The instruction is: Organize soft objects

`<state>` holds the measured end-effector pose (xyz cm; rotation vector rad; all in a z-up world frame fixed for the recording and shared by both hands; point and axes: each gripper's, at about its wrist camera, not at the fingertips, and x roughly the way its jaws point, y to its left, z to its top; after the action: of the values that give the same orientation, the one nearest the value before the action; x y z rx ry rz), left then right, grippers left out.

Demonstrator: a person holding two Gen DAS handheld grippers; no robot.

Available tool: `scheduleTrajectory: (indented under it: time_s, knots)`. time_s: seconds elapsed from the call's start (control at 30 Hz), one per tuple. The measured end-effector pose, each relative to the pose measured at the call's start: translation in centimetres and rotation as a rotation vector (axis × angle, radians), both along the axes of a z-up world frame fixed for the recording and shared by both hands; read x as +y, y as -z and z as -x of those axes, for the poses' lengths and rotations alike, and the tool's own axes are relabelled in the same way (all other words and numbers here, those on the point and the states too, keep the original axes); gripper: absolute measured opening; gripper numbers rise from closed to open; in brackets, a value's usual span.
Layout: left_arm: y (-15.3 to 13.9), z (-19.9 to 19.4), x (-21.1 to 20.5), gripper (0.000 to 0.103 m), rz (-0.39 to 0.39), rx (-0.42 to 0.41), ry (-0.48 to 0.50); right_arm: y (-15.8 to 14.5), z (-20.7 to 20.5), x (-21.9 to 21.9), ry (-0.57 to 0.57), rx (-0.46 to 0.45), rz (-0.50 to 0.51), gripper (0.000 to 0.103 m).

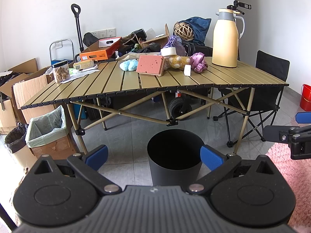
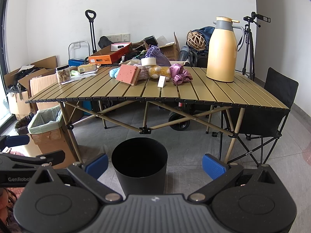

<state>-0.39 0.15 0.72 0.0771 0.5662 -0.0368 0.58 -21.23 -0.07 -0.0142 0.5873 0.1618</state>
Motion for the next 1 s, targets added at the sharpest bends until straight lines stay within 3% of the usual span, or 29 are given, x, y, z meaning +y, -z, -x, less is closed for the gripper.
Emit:
scheduleTrajectory:
  time_s: [0.4,1.0]
  knots:
    - [-0.8,-0.6,0.3,0.103,0.011,-0.016,-0.003,-0.8,-1.0,-0.4,0.022,-0.040,0.008,0.103]
    - [-0.9,-7.0,-0.4,0.103,0.007,-0.057,0.004,-0.4,-7.3,-0.7,0.028,-0.066,0.005,0.103]
